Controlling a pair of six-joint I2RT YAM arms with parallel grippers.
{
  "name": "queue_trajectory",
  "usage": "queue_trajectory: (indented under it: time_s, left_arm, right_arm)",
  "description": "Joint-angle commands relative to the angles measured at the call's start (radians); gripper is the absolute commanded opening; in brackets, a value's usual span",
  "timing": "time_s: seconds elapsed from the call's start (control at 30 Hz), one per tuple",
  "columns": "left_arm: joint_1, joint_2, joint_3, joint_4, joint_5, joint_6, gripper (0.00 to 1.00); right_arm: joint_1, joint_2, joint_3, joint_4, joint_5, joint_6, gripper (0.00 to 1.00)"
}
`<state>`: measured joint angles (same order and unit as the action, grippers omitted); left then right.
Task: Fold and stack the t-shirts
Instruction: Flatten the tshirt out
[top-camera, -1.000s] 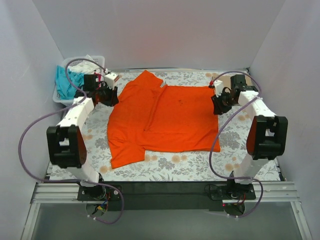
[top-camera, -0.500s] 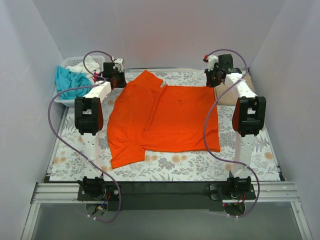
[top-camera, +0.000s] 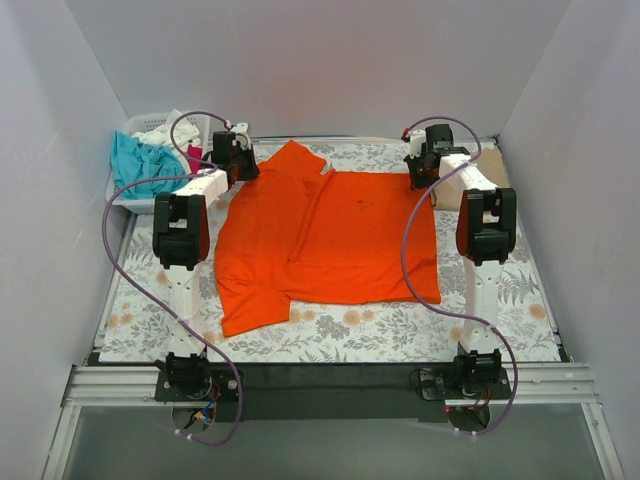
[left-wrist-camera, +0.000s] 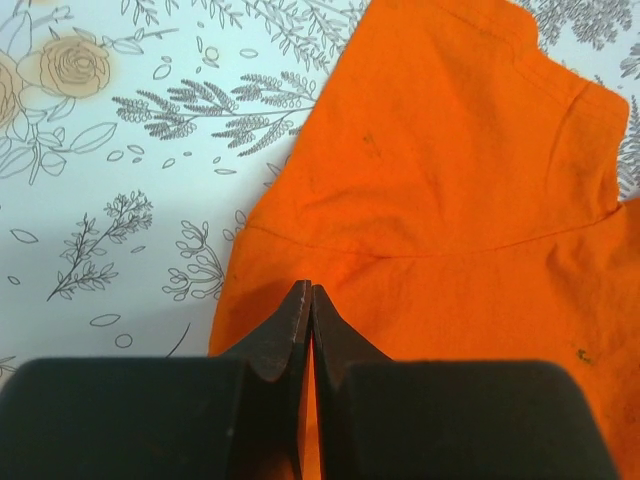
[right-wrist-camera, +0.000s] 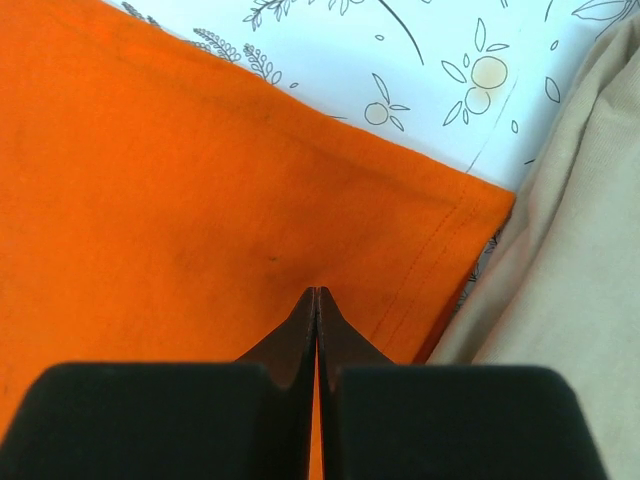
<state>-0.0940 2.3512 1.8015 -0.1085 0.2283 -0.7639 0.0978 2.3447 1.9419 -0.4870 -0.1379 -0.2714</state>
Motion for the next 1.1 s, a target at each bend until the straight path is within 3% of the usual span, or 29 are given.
queue_trajectory:
  time_s: [0.0, 0.17, 0.6, 0.67, 0.7, 0.73, 0.8, 0.83, 0.93, 1.07]
  left_arm:
    - [-0.007, -0.015, 0.015, 0.036, 0.003, -0.012, 0.03]
    - [0.0, 0.048, 0.05, -0.028, -0.101, -0.017, 0.01]
    - [0.076, 0.02, -0.011, -0.057, -0.175, -0.009, 0.0]
    - [0.076, 0.002, -0.019, -0.056, -0.115, -0.006, 0.07]
    - [0.076, -0.033, -0.031, -0.056, -0.083, -0.006, 0.14]
    - [0.076, -0.052, -0.034, -0.053, -0.028, -0.009, 0.19]
    - [0.076, -0.101, -0.047, -0.053, 0.008, -0.006, 0.29]
    - [0.074, -0.162, -0.051, -0.054, 0.029, 0.008, 0.31]
    - [0.074, -0.321, -0.119, -0.065, 0.055, 0.104, 0.33]
    - [0.074, -0.553, -0.283, -0.169, 0.138, 0.318, 0.36]
  right_arm:
    - [0.006, 0.011, 0.017, 0.041, 0.015, 0.009, 0.01]
    - [0.011, 0.024, 0.026, 0.042, 0.009, 0.001, 0.01]
    - [0.048, 0.076, 0.097, 0.042, 0.029, -0.025, 0.02]
    - [0.052, 0.062, 0.104, 0.041, 0.02, -0.025, 0.1]
    - [0.054, 0.05, 0.101, 0.039, 0.003, -0.031, 0.19]
    - [0.054, 0.007, 0.095, 0.039, -0.014, -0.035, 0.36]
    - [0.056, -0.08, 0.069, 0.03, -0.077, -0.043, 0.48]
    - [0.056, -0.114, 0.059, 0.022, -0.101, -0.063, 0.58]
    - [0.059, -0.258, 0.006, -0.053, -0.187, -0.136, 0.66]
    - [0.066, -0.439, -0.15, -0.179, -0.239, -0.248, 0.63]
